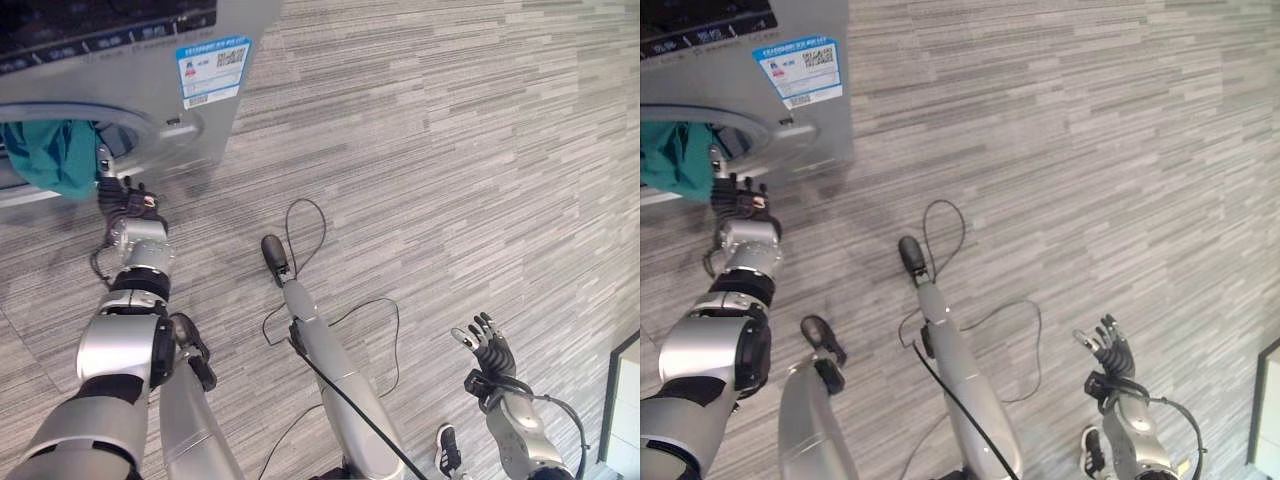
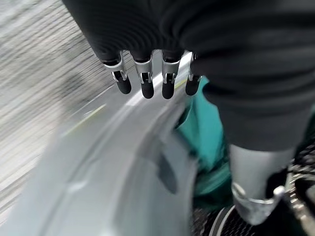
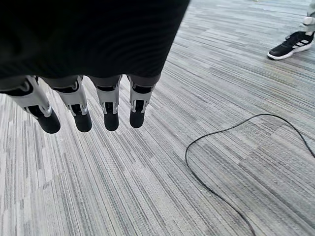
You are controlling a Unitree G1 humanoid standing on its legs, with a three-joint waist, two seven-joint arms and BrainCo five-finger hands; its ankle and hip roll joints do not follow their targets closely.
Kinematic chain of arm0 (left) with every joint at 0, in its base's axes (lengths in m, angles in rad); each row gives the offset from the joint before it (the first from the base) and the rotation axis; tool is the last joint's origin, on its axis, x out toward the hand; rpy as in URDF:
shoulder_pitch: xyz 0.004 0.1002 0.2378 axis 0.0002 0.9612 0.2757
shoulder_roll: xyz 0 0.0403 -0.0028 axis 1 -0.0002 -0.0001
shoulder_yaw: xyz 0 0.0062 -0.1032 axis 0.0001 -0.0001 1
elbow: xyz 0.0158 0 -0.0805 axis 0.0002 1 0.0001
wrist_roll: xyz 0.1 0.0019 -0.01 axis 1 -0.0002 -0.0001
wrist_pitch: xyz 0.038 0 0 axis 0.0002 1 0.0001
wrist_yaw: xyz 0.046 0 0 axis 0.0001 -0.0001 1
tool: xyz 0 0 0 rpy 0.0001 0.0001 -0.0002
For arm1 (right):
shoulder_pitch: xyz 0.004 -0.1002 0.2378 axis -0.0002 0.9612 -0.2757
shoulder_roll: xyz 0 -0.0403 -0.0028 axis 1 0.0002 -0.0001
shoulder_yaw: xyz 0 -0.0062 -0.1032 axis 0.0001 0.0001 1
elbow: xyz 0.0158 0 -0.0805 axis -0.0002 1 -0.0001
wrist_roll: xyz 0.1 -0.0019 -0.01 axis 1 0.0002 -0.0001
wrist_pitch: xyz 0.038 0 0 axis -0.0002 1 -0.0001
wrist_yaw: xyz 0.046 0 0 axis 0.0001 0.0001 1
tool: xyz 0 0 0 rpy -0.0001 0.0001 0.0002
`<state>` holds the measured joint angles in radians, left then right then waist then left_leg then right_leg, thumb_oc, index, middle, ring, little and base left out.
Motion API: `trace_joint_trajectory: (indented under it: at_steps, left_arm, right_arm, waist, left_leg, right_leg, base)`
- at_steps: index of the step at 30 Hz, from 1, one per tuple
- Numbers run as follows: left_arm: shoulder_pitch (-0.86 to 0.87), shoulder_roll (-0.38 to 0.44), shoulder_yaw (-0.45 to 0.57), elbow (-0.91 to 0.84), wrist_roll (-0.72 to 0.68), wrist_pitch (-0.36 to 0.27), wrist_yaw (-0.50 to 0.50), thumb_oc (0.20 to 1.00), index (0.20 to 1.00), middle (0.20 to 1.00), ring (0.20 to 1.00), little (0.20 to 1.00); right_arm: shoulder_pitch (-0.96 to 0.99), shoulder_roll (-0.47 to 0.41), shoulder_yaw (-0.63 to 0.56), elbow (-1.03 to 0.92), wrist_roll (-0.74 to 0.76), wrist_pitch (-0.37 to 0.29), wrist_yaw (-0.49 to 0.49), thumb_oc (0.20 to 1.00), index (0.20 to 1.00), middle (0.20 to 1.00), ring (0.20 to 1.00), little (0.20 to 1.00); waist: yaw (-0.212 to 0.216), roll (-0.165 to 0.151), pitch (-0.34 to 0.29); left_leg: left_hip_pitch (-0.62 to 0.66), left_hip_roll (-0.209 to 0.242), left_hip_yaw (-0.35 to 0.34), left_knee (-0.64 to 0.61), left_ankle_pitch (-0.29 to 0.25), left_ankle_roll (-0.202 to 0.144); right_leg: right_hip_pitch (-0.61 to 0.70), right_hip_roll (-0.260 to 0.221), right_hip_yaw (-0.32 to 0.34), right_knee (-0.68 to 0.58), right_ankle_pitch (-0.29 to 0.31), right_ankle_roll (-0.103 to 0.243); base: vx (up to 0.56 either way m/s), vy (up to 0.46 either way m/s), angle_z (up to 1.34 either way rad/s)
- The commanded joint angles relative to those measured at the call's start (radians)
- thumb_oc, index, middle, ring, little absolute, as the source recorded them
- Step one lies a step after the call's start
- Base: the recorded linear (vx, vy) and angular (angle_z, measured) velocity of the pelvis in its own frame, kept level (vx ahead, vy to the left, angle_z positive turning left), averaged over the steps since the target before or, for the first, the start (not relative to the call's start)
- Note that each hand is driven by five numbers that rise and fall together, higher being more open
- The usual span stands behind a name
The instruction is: Grab the laundry basket,head to the washer,open it,put in the laundry and shut it.
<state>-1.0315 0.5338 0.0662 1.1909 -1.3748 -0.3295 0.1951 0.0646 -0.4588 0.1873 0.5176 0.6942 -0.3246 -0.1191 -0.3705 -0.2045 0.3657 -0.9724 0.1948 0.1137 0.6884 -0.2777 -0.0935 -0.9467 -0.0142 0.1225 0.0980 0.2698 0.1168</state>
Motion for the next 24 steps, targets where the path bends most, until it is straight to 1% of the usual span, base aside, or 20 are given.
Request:
trace_joint_trajectory:
  at_steps: [1,4,6,8,13,17,18,24]
  left_arm:
    - [0.018,0.055,0.023,-0.032,0.014,-0.034,0.022,1.000,1.000,1.000,1.000,1.000]
    - [0.034,0.045,0.015,-0.035,0.042,-0.022,0.029,1.000,1.000,1.000,1.000,1.000]
    - [0.036,0.058,0.016,-0.019,0.047,-0.020,0.032,1.000,1.000,1.000,1.000,1.000]
    - [0.036,0.080,0.021,0.007,0.054,-0.010,0.028,1.000,1.000,1.000,1.000,1.000]
    - [0.018,0.136,0.032,0.039,0.045,0.002,0.026,1.000,1.000,1.000,1.000,1.000]
    - [-0.032,0.169,0.003,0.038,0.047,0.004,0.033,1.000,1.000,1.000,1.000,1.000]
    - [-0.054,0.176,-0.018,0.030,0.050,0.003,0.031,1.000,1.000,1.000,1.000,1.000]
    - [-0.113,0.182,-0.077,-0.001,0.049,-0.011,0.036,1.000,1.000,1.000,1.000,1.000]
  right_arm:
    - [0.033,-0.067,-0.028,-0.010,0.028,-0.018,0.001,1.000,1.000,1.000,1.000,1.000]
    - [0.032,-0.066,-0.028,-0.002,0.017,-0.013,-0.001,1.000,1.000,1.000,1.000,1.000]
    - [0.024,-0.071,-0.017,-0.012,0.018,-0.011,0.007,1.000,1.000,1.000,1.000,1.000]
    - [0.016,-0.078,-0.009,-0.020,0.022,-0.012,0.014,1.000,1.000,1.000,1.000,1.000]
    - [0.005,-0.099,-0.007,-0.041,0.022,-0.017,0.015,1.000,1.000,1.000,1.000,1.000]
    - [0.021,-0.108,-0.026,-0.049,0.021,-0.017,0.007,1.000,1.000,1.000,1.000,1.000]
    - [0.031,-0.108,-0.034,-0.052,0.018,-0.018,0.005,1.000,1.000,1.000,1.000,1.000]
    - [0.055,-0.111,-0.037,-0.062,0.009,-0.017,0.007,1.000,1.000,1.000,1.000,1.000]
  waist:
    - [-0.003,0.014,0.031]
    - [0.009,0.020,0.034]
    - [0.010,0.019,0.030]
    - [0.009,0.014,0.025]
    - [0.000,-0.013,0.024]
    - [-0.009,-0.022,0.035]
    - [-0.011,-0.021,0.041]
    - [-0.013,-0.013,0.049]
  left_leg:
    - [0.090,-0.046,0.019,-0.040,-0.053,0.044]
    - [0.093,-0.053,0.012,-0.043,-0.053,0.047]
    - [0.096,-0.056,0.010,-0.045,-0.052,0.046]
    - [0.097,-0.053,0.009,-0.044,-0.055,0.046]
    - [0.082,-0.044,0.015,-0.021,-0.072,0.049]
    - [0.064,-0.043,0.018,0.000,-0.085,0.057]
    - [0.054,-0.044,0.016,0.019,-0.096,0.062]
    - [0.030,-0.042,0.012,0.052,-0.111,0.069]
  right_leg:
    - [0.081,-0.023,-0.056,-0.076,-0.024,0.062]
    - [0.088,-0.030,-0.064,-0.072,-0.026,0.063]
    - [0.091,-0.031,-0.065,-0.072,-0.024,0.064]
    - [0.091,-0.030,-0.068,-0.074,-0.023,0.067]
    - [0.086,-0.023,-0.077,-0.088,-0.012,0.073]
    - [0.076,-0.022,-0.078,-0.090,-0.006,0.075]
    - [0.069,-0.020,-0.075,-0.088,-0.006,0.075]
    - [0.048,-0.020,-0.066,-0.083,-0.006,0.077]
  base:
    - [0.00,0.000,0.00]
    - [0.00,0.023,0.02]
    - [0.00,0.021,0.05]
    - [0.00,0.011,0.02]
    - [0.00,0.002,0.01]
    - [0.01,0.016,-0.04]
    - [0.02,0.038,-0.04]
    - [0.02,0.031,-0.07]
